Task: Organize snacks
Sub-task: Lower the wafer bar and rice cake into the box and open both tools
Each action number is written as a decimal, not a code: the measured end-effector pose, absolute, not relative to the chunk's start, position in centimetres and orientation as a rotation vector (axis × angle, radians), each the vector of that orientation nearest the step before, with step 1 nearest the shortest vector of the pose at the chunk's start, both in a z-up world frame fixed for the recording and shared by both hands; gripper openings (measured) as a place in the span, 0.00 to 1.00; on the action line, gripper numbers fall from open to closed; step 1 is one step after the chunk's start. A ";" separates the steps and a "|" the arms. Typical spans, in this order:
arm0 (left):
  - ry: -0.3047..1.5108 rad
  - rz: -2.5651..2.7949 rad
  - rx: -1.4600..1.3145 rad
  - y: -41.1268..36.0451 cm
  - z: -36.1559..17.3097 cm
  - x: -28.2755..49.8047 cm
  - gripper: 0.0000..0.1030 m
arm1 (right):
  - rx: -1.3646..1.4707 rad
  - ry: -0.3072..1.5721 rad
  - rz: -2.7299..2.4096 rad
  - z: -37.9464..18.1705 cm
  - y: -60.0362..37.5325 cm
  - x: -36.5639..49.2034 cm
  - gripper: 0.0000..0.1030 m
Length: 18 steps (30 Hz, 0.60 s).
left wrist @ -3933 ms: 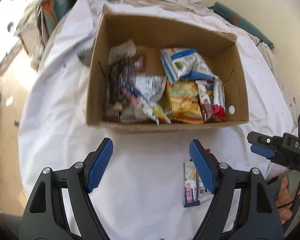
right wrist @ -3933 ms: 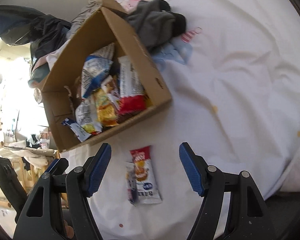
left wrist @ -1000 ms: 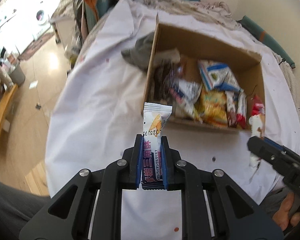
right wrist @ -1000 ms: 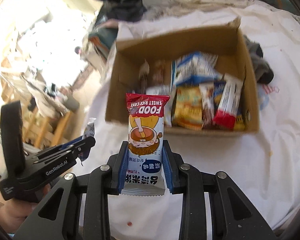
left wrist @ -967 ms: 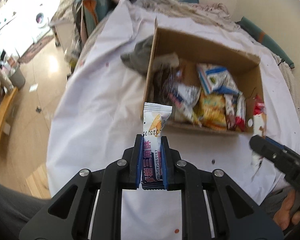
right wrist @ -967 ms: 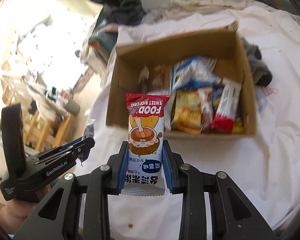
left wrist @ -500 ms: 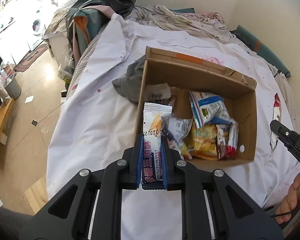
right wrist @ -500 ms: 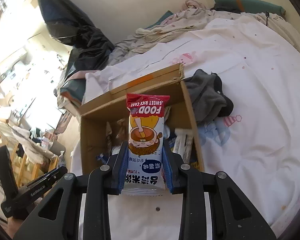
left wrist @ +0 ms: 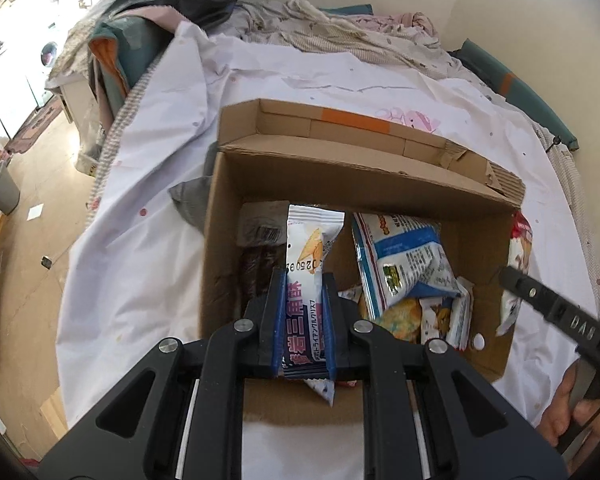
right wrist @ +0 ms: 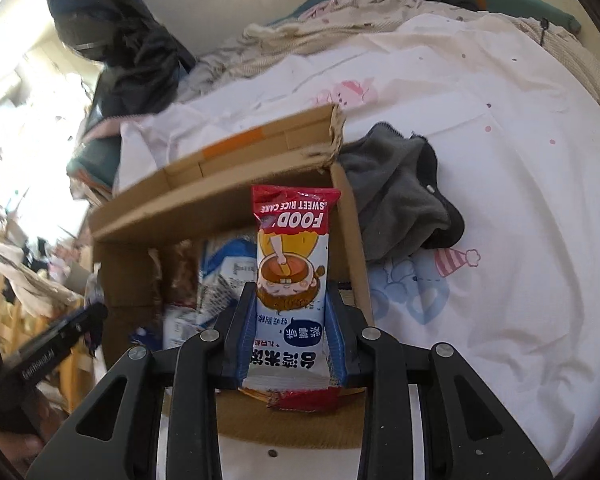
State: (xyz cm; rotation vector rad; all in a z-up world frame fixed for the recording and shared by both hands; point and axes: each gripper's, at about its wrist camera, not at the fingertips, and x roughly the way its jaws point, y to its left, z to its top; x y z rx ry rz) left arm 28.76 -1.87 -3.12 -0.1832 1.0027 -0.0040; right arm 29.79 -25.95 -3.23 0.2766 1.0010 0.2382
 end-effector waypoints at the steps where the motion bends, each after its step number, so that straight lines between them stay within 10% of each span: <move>1: 1.014 -0.009 -0.189 -2.0 -3.6 29.4 0.13 | 0.250 1.003 0.235 -3.4 -25.6 30.1 0.32; 12: 1.072 -0.043 -0.200 -3.2 -6.5 32.5 0.18 | 0.192 1.023 0.237 -4.4 -24.5 31.6 0.42; 18: 1.033 -0.063 -0.170 -3.3 -6.0 31.6 0.79 | 0.180 0.952 0.260 -2.6 -24.2 30.2 0.64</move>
